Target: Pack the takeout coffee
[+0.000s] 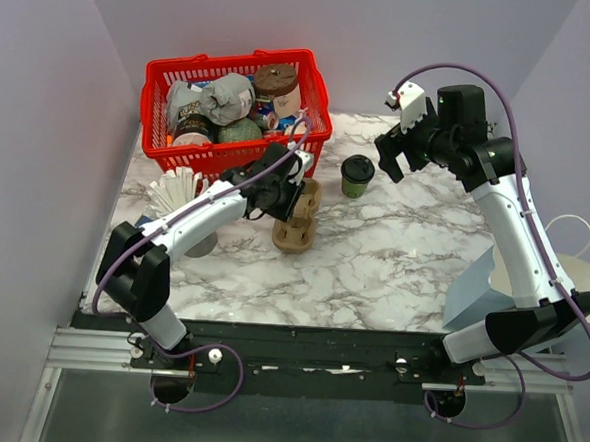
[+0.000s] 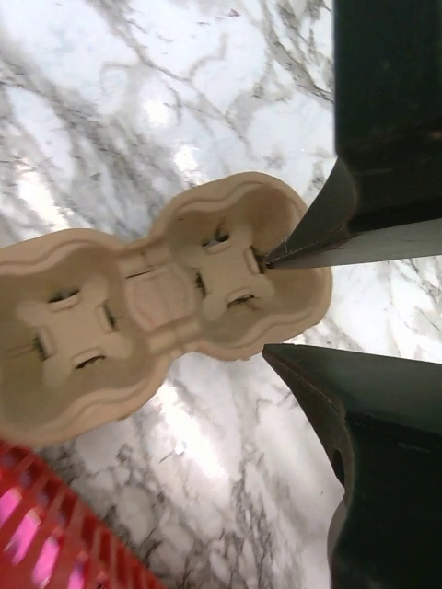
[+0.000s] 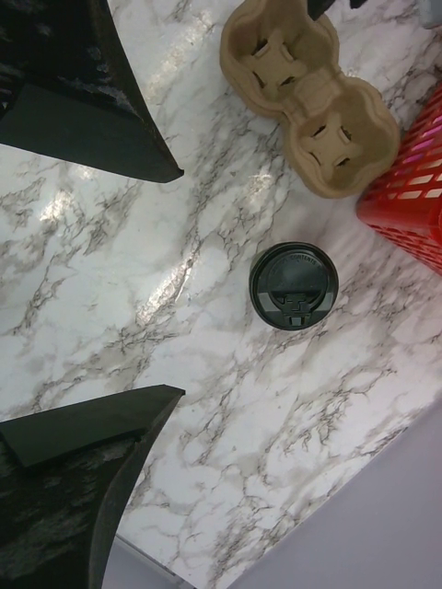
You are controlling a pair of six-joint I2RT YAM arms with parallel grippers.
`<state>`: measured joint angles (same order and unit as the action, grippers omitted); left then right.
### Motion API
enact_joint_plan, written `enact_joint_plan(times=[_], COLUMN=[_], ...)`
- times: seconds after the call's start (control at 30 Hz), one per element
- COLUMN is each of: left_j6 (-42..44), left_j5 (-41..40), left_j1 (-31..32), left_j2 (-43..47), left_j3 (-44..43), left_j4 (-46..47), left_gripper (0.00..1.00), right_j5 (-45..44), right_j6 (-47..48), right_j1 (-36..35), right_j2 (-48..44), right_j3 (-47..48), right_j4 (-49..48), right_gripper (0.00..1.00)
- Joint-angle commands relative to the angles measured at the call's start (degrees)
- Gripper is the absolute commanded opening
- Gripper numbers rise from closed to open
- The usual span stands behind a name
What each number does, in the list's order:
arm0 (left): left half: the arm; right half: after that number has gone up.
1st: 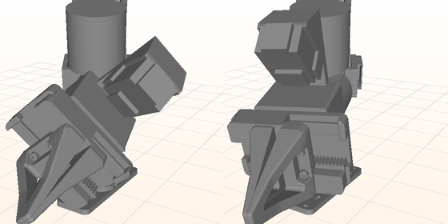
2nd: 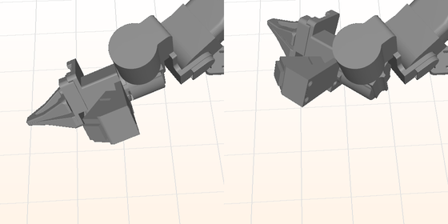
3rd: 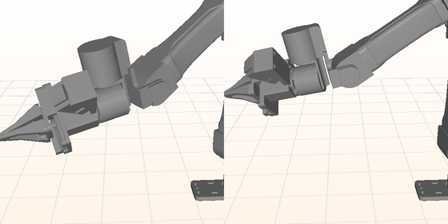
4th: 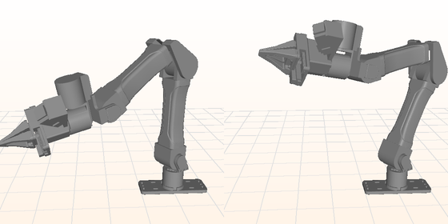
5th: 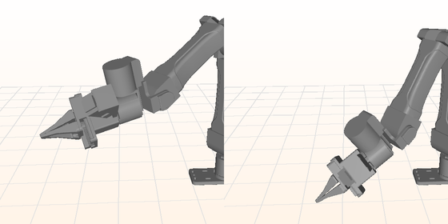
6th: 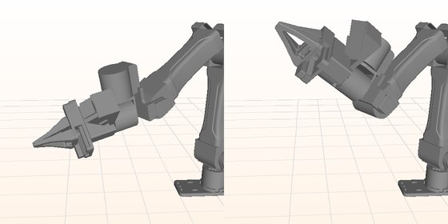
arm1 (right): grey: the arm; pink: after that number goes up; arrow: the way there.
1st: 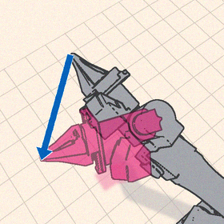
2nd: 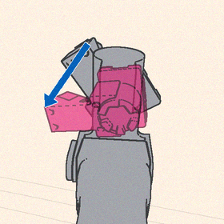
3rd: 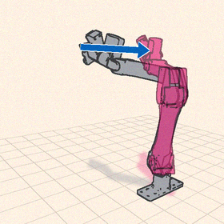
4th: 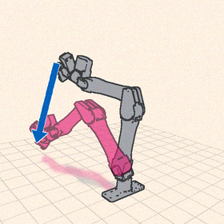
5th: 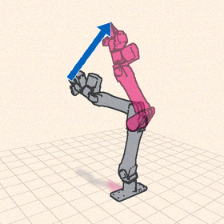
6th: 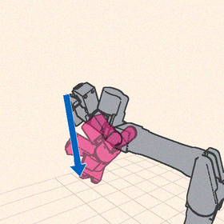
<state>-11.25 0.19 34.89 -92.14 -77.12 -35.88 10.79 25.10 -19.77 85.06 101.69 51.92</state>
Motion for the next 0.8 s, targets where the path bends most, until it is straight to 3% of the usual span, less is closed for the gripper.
enact_joint_plan(times=[0.0, 0.5, 0.77], left_j6=[1.1, 0.6, 1.5], left_j5=[3.8, 2.9, 3.2], left_j1=[0.3, 3.7, 3.8], left_j2=[-0.1, -6.9, -3.3], left_j3=[6.3, 4.5, 9.6], left_j4=[3.3, 6.9, 4.9], left_gripper=[0.43, 0.42, 0.42], right_j5=[0.2, 0.0, -0.3], right_j6=[-0.1, -0.1, 0.2], right_j1=[0.1, 0.1, 0.1], right_j2=[-0.1, -2.7, -3.0], right_j3=[1.0, -2.5, -2.5], right_j4=[-0.2, -0.2, -0.3], right_gripper=[1.0, 1.0, 1.0])
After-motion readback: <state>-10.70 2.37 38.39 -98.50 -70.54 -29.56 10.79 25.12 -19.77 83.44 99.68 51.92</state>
